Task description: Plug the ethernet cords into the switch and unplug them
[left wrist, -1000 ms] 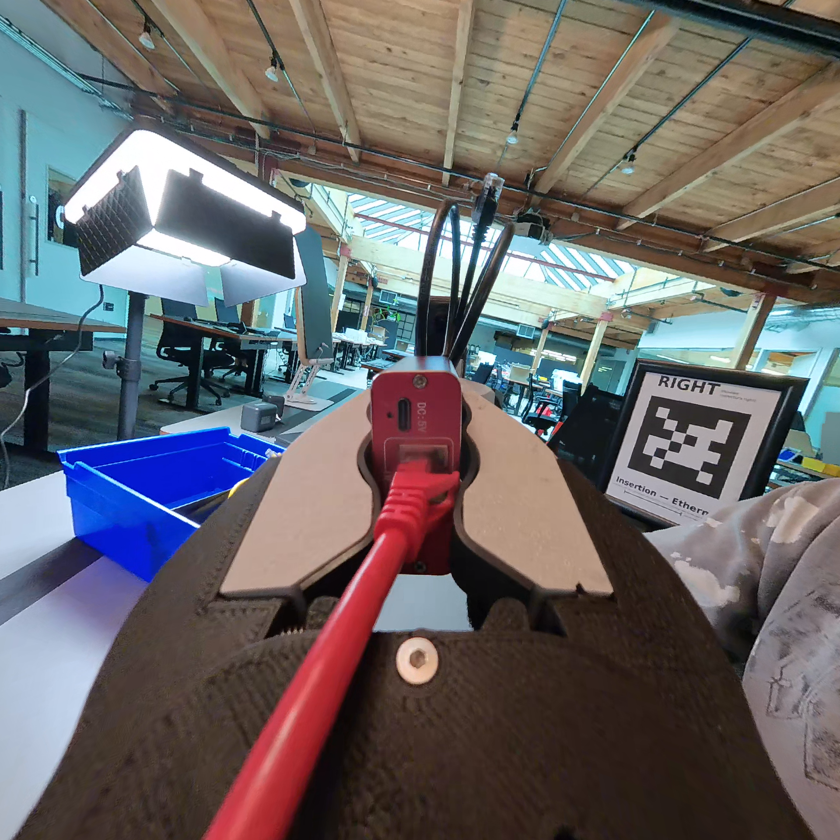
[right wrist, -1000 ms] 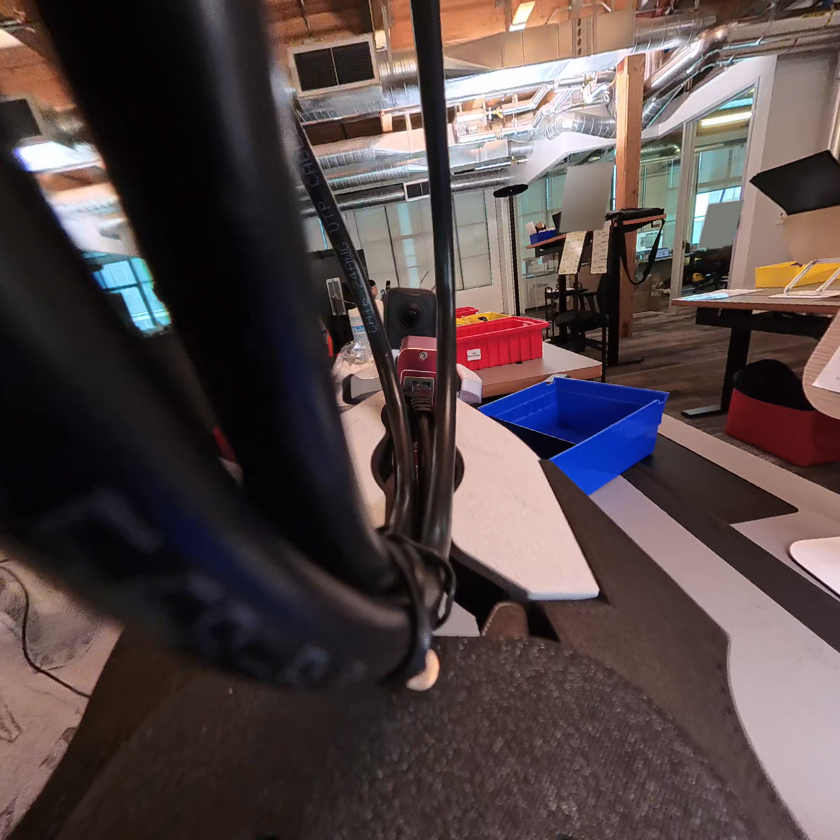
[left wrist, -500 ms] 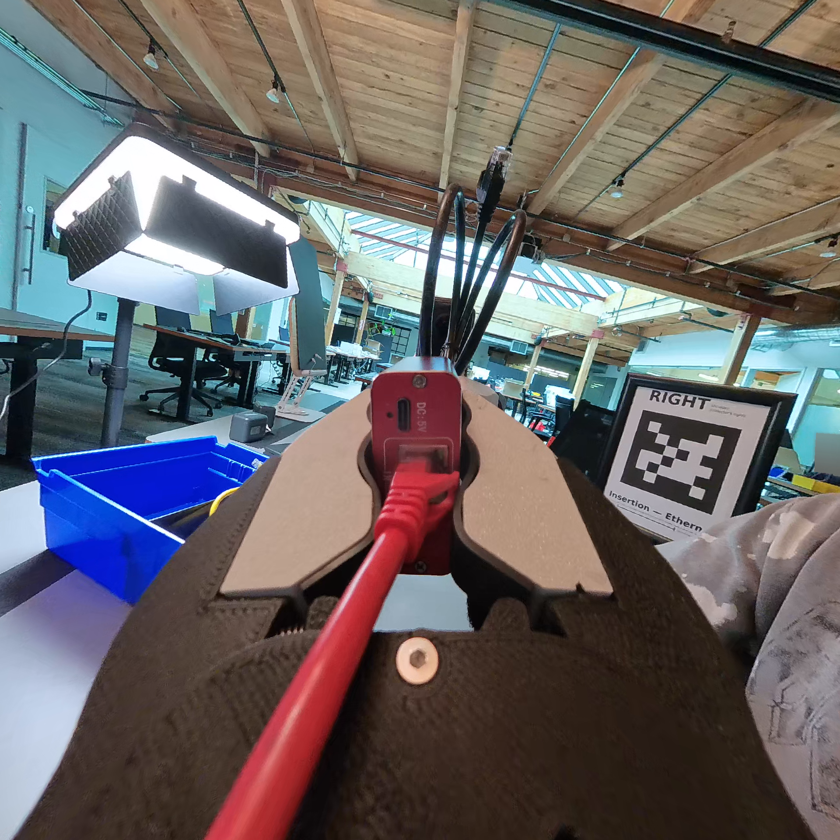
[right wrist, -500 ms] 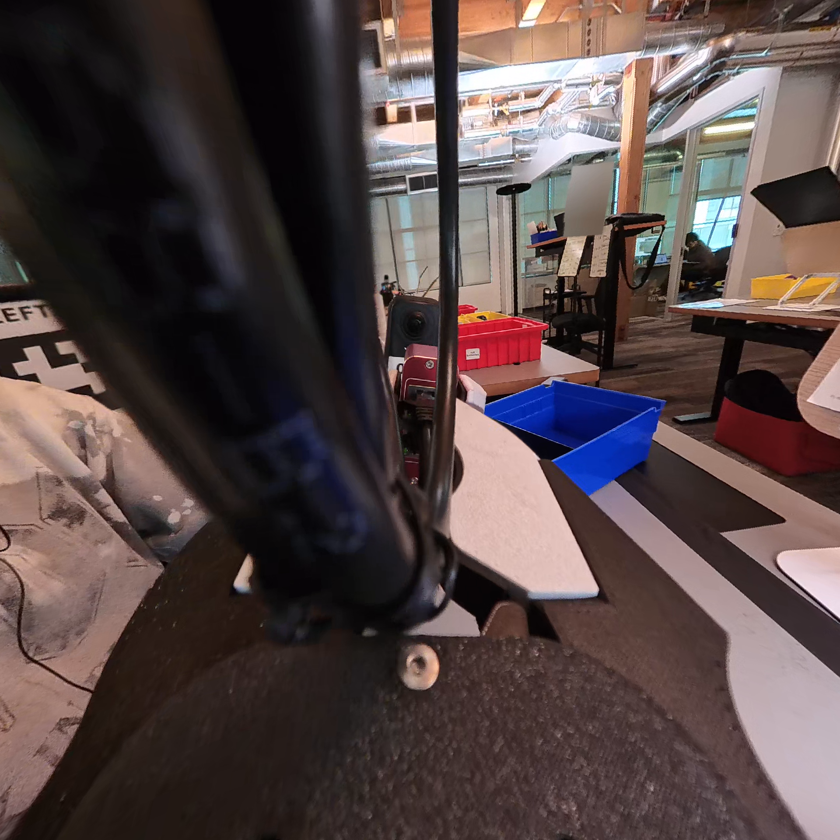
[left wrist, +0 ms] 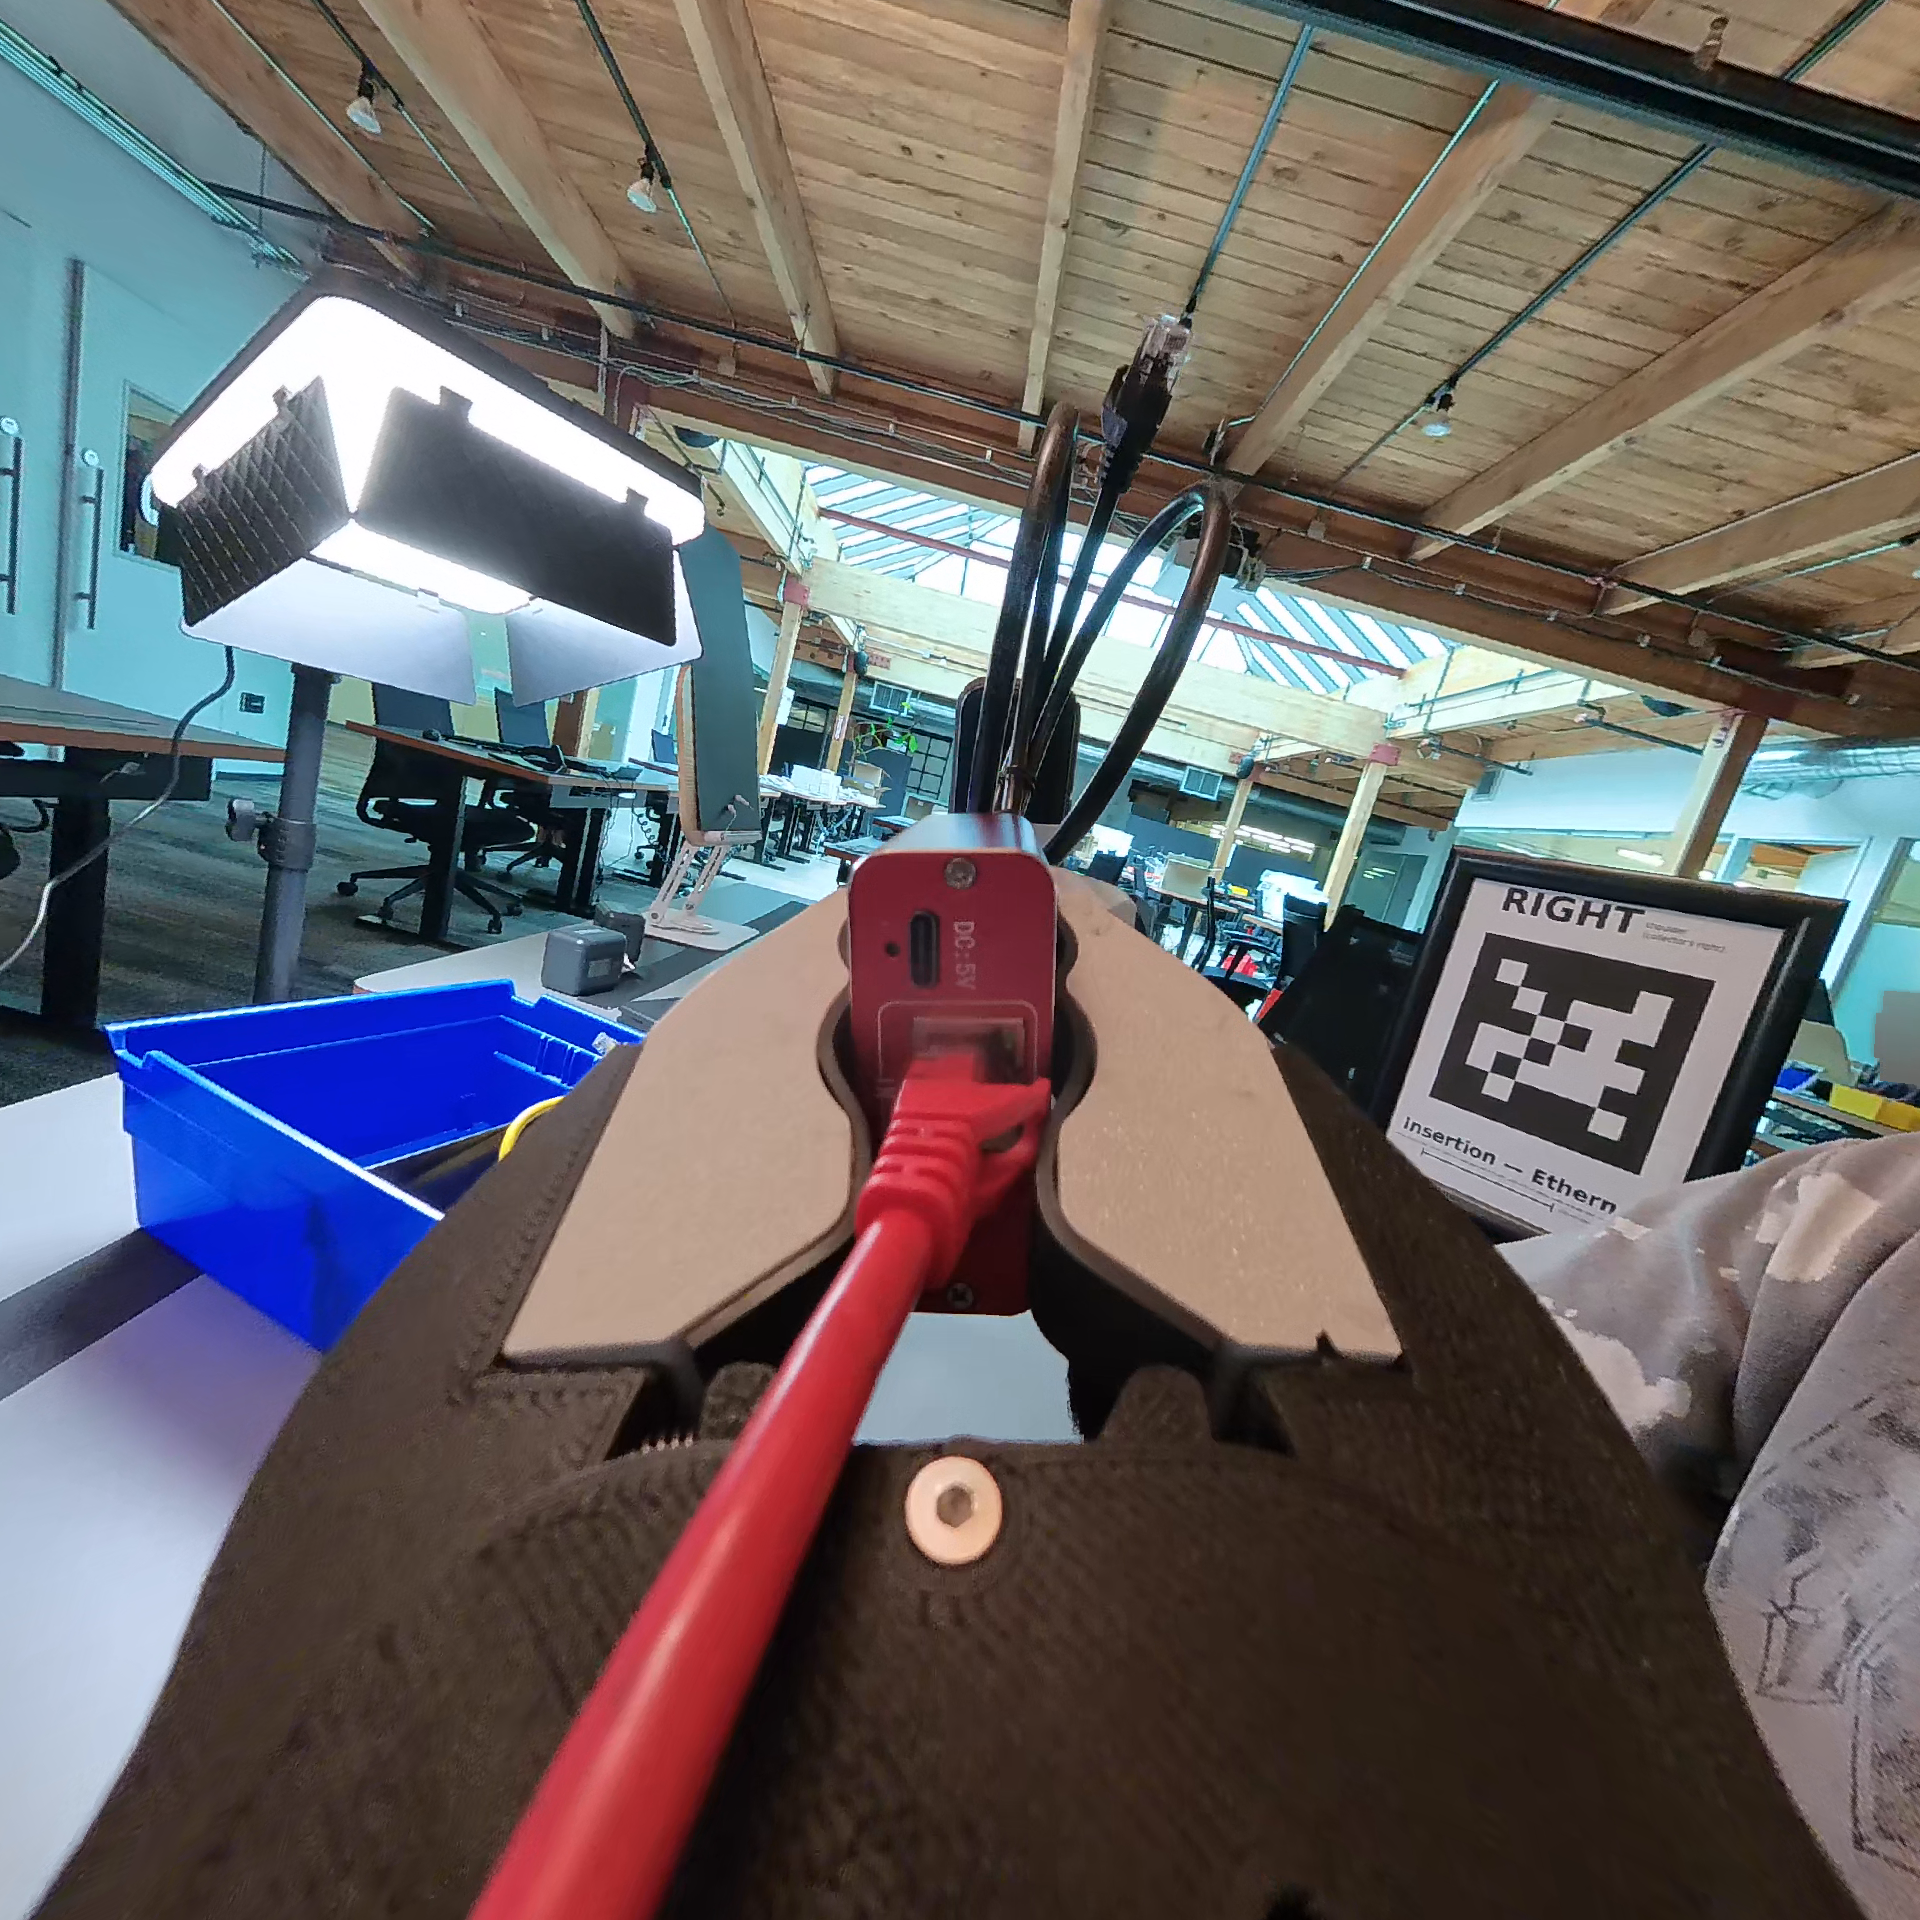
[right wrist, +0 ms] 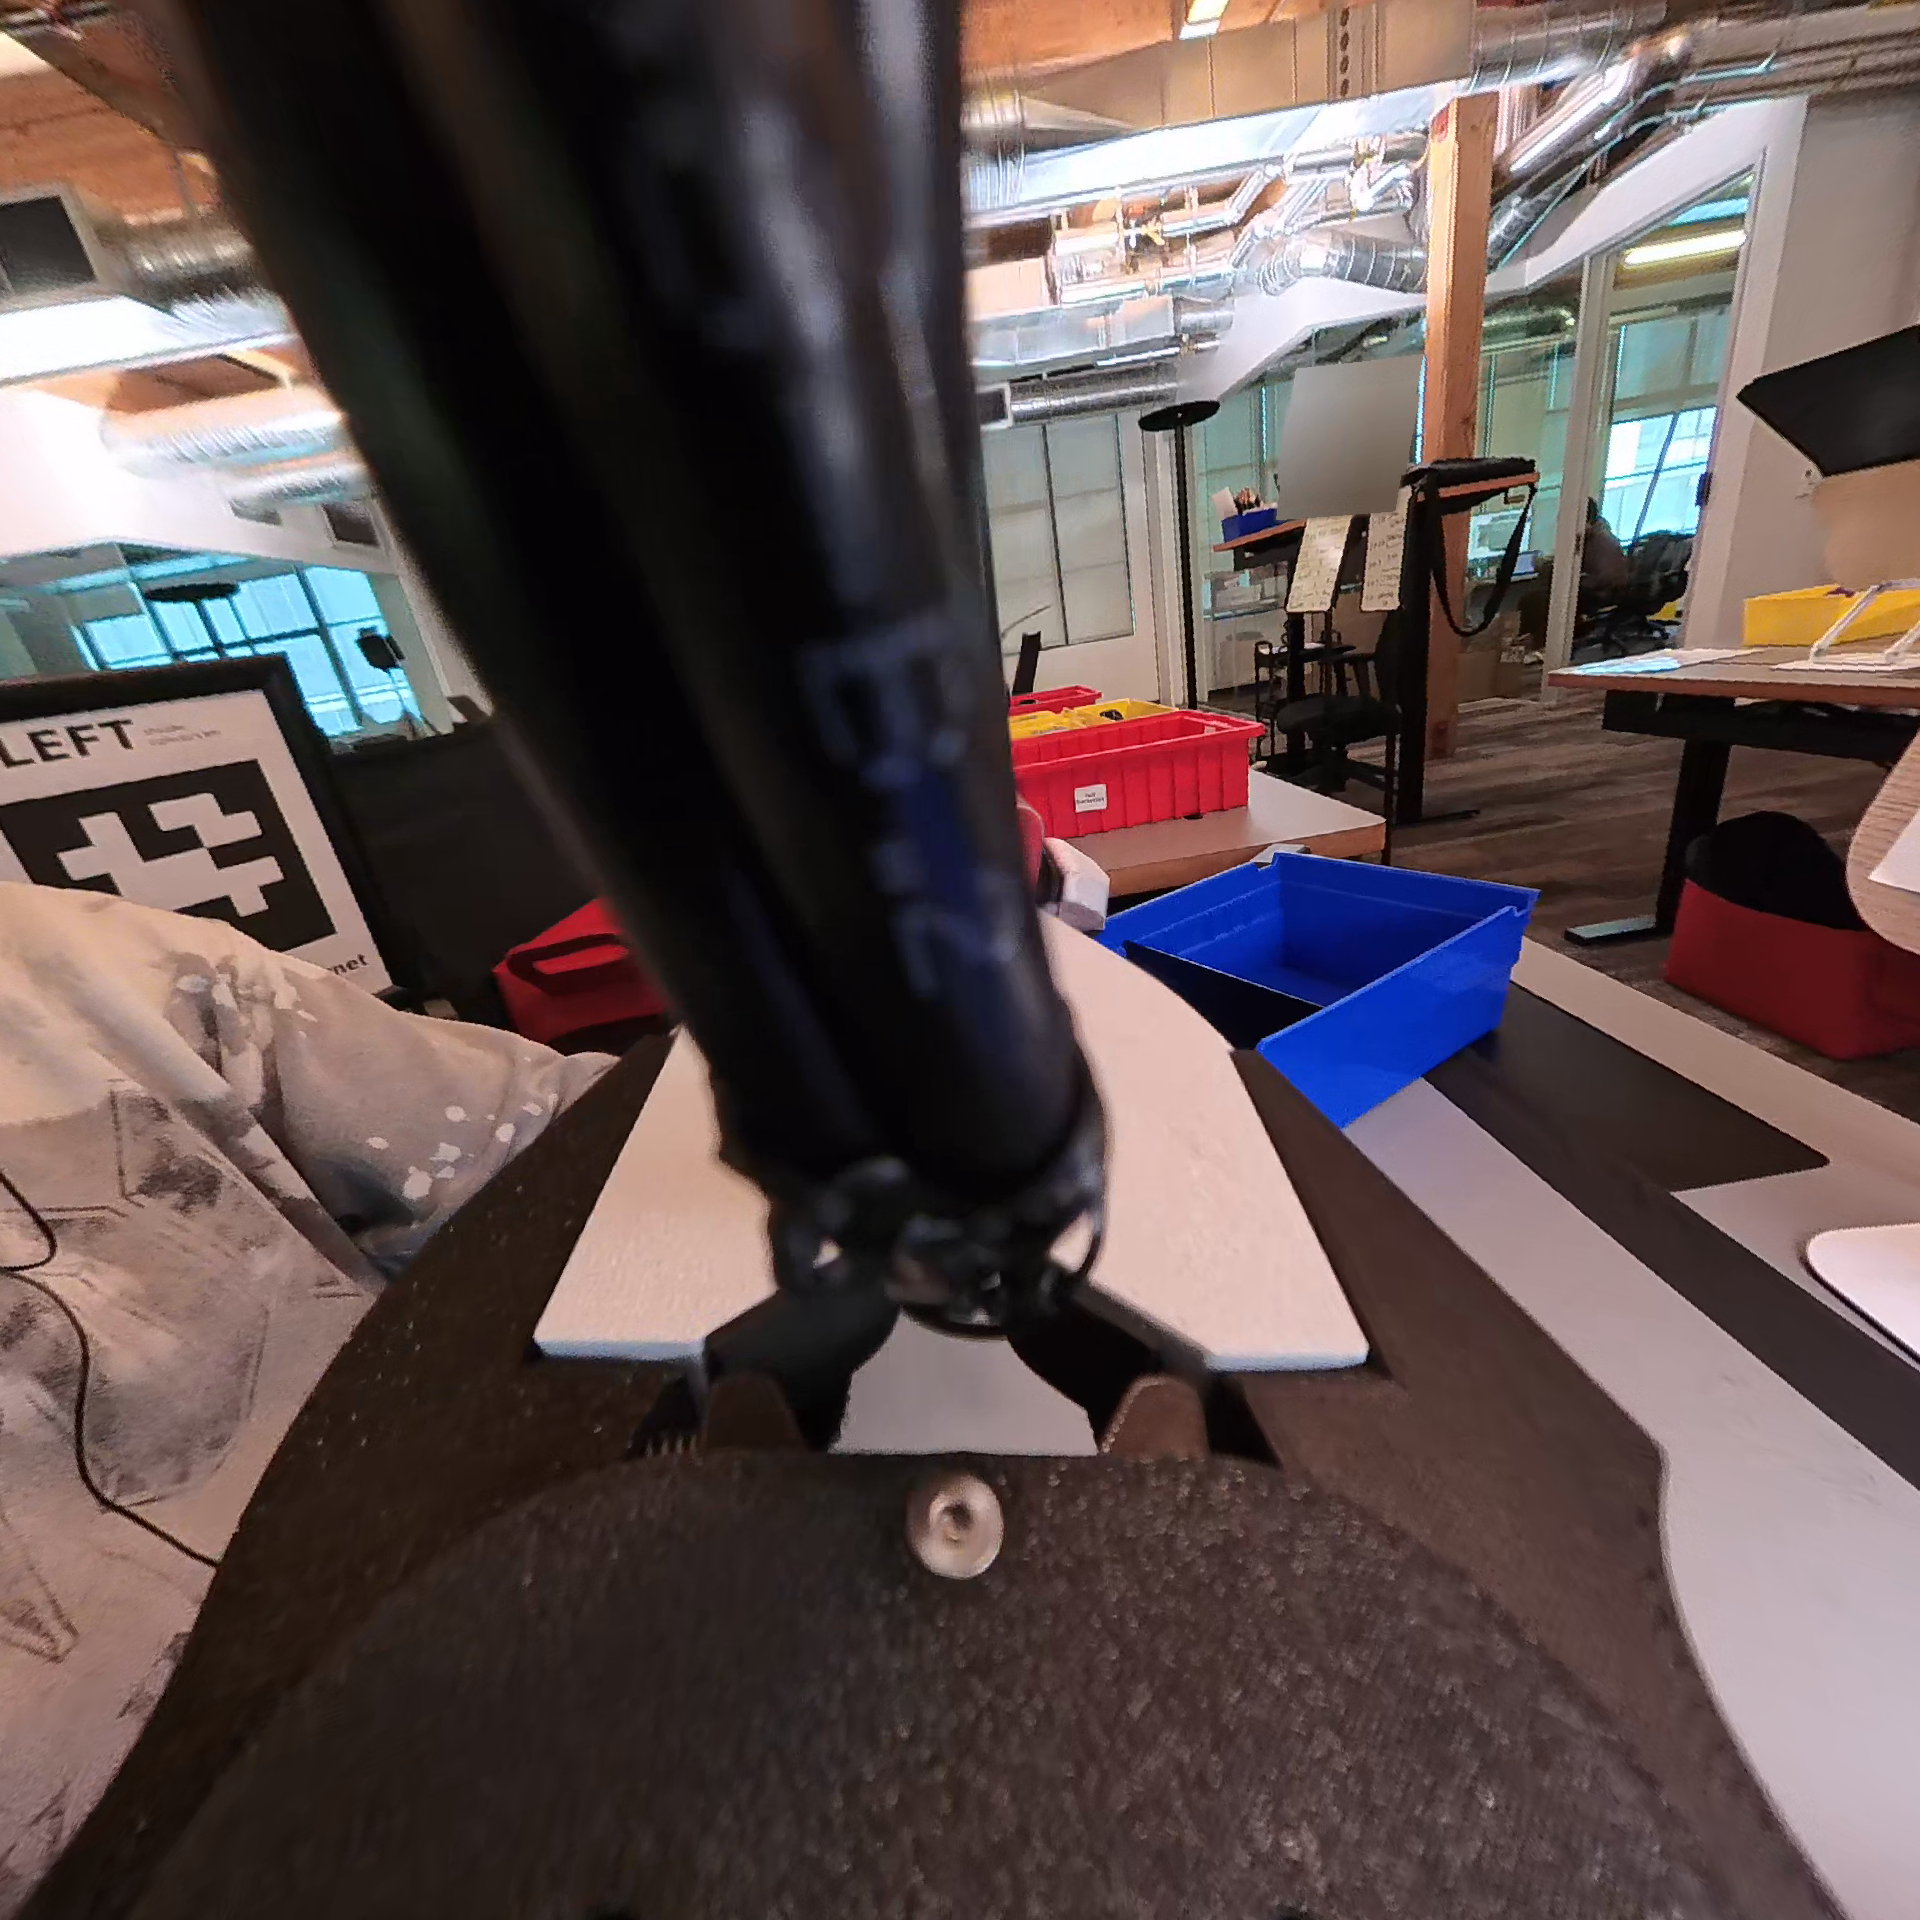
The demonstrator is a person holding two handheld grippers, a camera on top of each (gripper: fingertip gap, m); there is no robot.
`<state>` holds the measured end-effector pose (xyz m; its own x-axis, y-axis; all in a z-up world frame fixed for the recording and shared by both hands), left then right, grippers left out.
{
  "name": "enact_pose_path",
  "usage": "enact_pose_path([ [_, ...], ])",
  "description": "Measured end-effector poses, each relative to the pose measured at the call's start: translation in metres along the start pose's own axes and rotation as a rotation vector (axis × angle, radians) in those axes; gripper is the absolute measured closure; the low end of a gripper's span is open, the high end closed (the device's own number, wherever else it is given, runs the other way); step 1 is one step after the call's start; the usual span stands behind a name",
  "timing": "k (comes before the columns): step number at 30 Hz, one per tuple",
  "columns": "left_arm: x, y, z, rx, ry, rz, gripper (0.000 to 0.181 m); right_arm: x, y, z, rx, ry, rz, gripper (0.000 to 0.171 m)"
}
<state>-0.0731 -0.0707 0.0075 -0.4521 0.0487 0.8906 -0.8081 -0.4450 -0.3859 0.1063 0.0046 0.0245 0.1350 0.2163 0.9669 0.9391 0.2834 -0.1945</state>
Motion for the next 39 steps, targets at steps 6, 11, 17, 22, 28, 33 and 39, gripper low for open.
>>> enact_pose_path([
  [6, -0.002, -0.001, -0.001, -0.001, 0.020, 0.002, 0.150, 0.000, 0.001, 0.000, -0.007, 0.025, -0.013, 0.155],
  [11, -0.001, -0.001, -0.001, 0.001, 0.022, -0.002, 0.149, 0.000, 0.002, 0.000, -0.008, 0.025, -0.016, 0.155],
  [17, -0.002, 0.000, -0.001, 0.030, -0.008, -0.002, 0.150, 0.000, 0.001, 0.000, -0.046, 0.064, -0.033, 0.157],
  [22, -0.001, 0.000, 0.003, 0.070, -0.088, 0.003, 0.150, 0.000, -0.001, -0.001, -0.082, 0.110, -0.031, 0.157],
  [28, -0.001, 0.001, 0.010, 0.128, -0.209, 0.030, 0.150, 0.000, -0.004, -0.004, -0.134, 0.174, -0.003, 0.134],
  [33, 0.001, 0.001, 0.012, 0.109, -0.252, 0.007, 0.150, 0.001, -0.003, -0.005, -0.114, 0.194, -0.023, 0.158],
  [39, 0.005, 0.001, 0.012, 0.074, -0.231, -0.010, 0.151, 0.003, -0.001, -0.005, -0.076, 0.181, -0.051, 0.160],
])
Point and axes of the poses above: each gripper's, where its closed fingertips meet, y back along the fingers, x out of its top, z = x × y across the jaws, the point moved 10 cm from there along y, back along the fingers, and after that the axes turned 2 degrees about -x, right-handed, at the moved point
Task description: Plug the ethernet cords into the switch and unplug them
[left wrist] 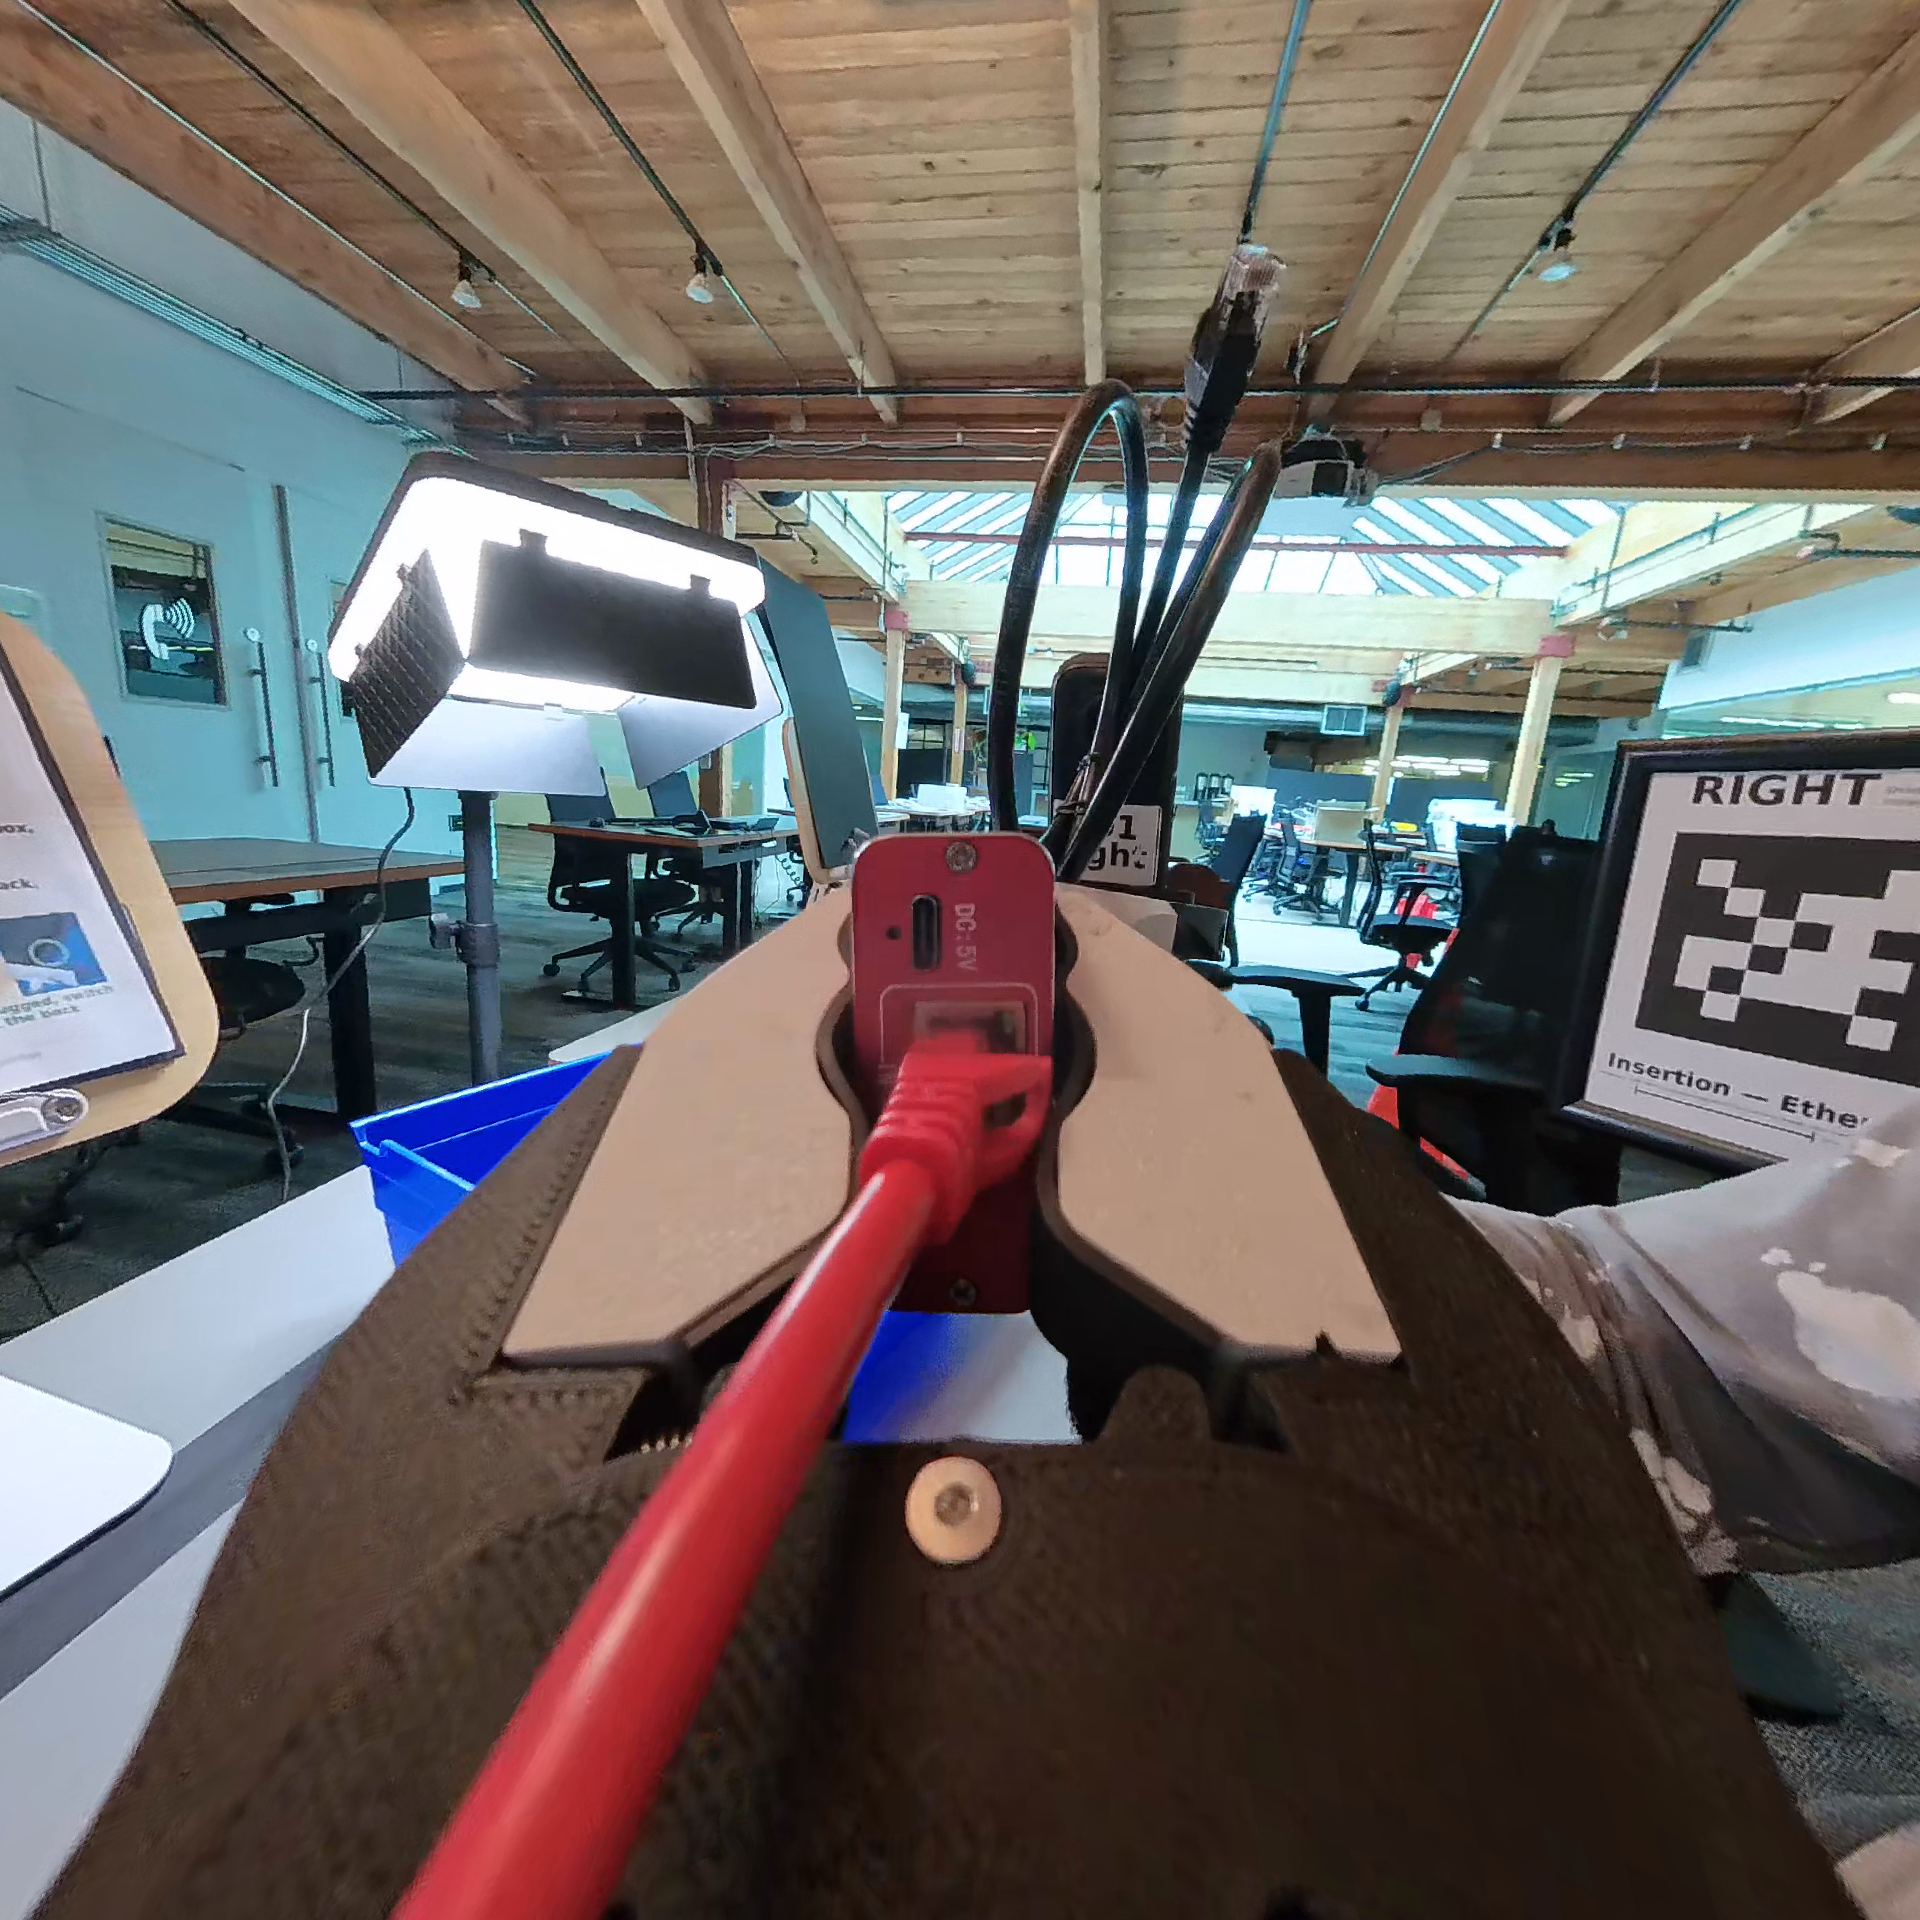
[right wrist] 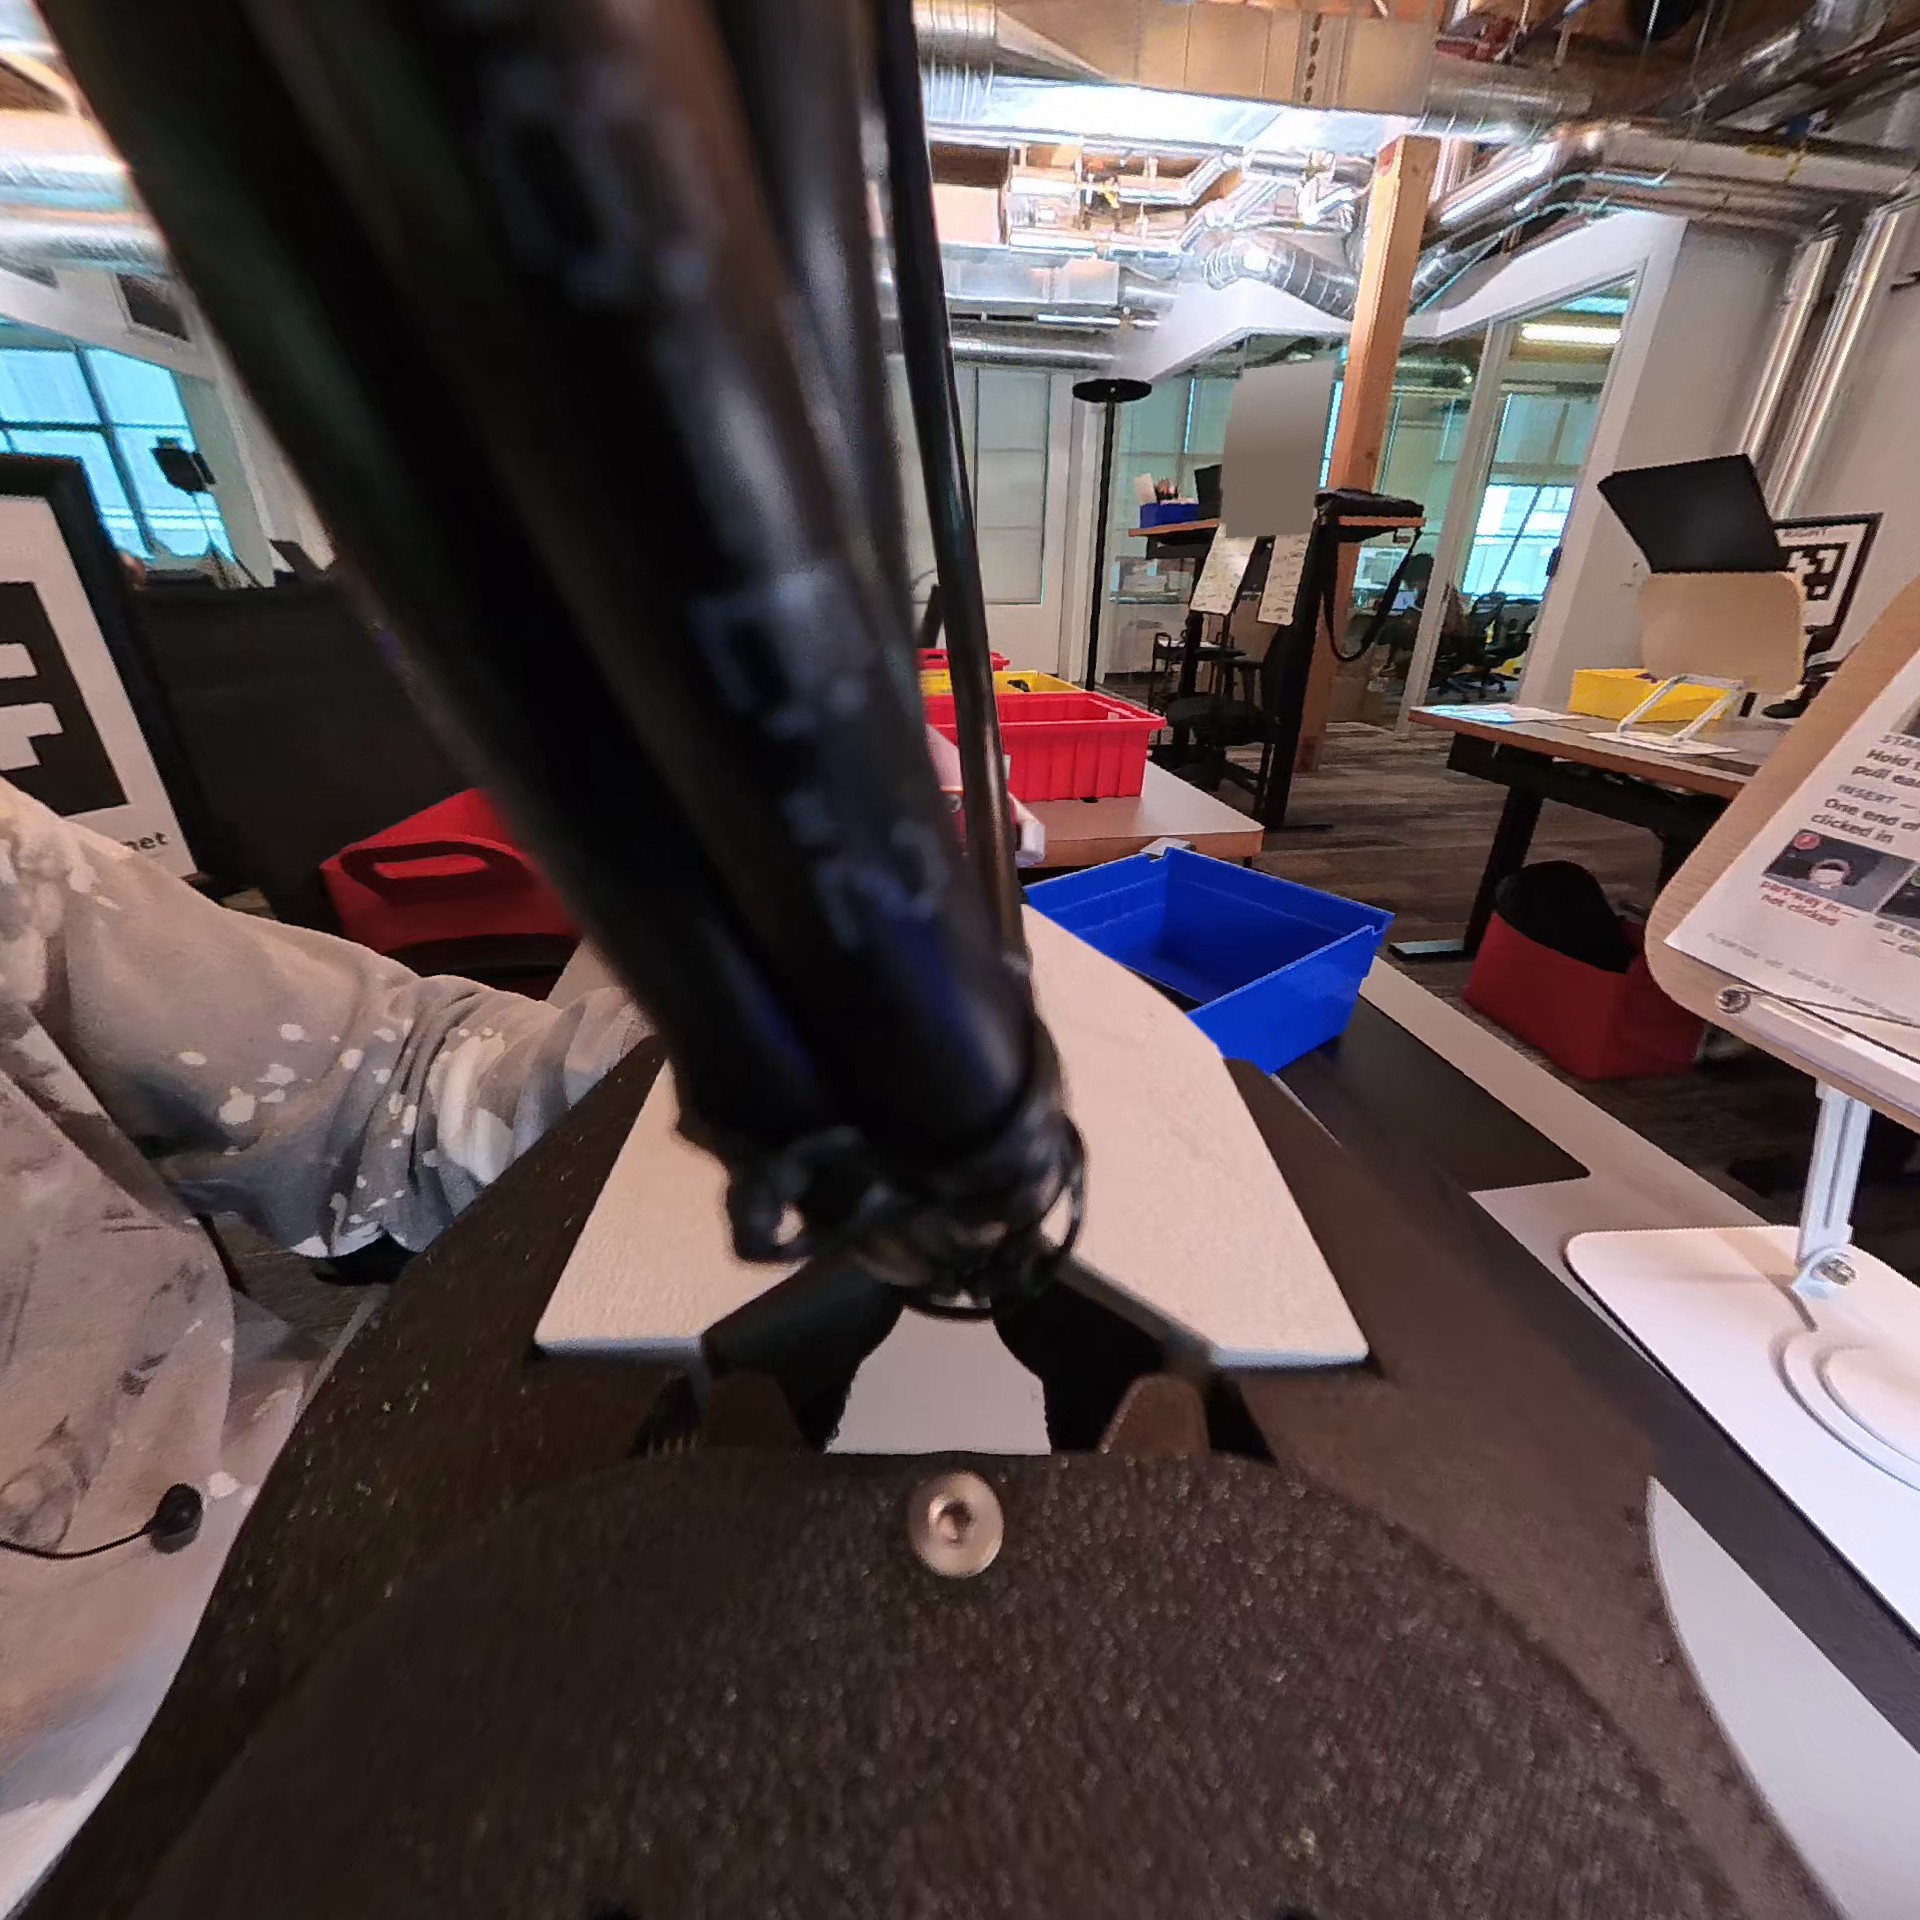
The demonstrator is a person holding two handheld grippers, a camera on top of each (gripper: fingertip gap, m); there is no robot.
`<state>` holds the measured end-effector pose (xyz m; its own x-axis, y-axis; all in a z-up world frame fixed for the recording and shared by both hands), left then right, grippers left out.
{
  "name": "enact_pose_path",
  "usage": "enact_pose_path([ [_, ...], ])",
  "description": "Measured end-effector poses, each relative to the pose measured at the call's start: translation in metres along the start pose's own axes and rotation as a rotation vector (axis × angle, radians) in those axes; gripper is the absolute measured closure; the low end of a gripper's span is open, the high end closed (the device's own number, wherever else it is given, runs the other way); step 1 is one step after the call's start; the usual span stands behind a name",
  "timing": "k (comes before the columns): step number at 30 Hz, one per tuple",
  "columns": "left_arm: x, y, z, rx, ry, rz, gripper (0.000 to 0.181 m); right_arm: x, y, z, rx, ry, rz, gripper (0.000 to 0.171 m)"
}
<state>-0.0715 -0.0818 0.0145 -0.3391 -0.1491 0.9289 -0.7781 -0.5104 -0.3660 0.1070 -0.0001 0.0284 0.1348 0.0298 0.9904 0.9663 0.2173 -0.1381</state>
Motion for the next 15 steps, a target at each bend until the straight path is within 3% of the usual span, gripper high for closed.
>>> enact_pose_path([
  [2, 0.006, 0.009, -0.005, 0.029, 0.012, 0.095, 0.150, 0.004, 0.013, 0.009, -0.114, 0.003, 0.038, 0.159],
  [4, 0.034, 0.036, -0.017, 0.026, 0.072, 0.236, 0.150, 0.015, 0.052, 0.025, -0.175, -0.020, 0.108, 0.159],
  [7, 0.055, 0.051, -0.020, 0.041, -0.007, 0.135, 0.150, 0.023, 0.063, 0.025, -0.228, -0.003, 0.017, 0.159],
  [11, 0.047, 0.044, -0.025, 0.072, 0.030, 0.036, 0.151, 0.008, 0.074, 0.053, -0.315, -0.194, -0.044, 0.159],
  [15, 0.038, 0.039, -0.028, 0.054, 0.083, 0.036, 0.151, -0.013, 0.093, 0.077, -0.360, -0.413, -0.021, 0.159],
])
Point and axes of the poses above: each gripper's, where its closed fingertips meet, y back along the fingers, x out of its top, z = x × y across the jaws, the point moved 10 cm from there along y, back along the fingers, and after that the axes turned 2 degrees about -x, right-handed, at the moved point
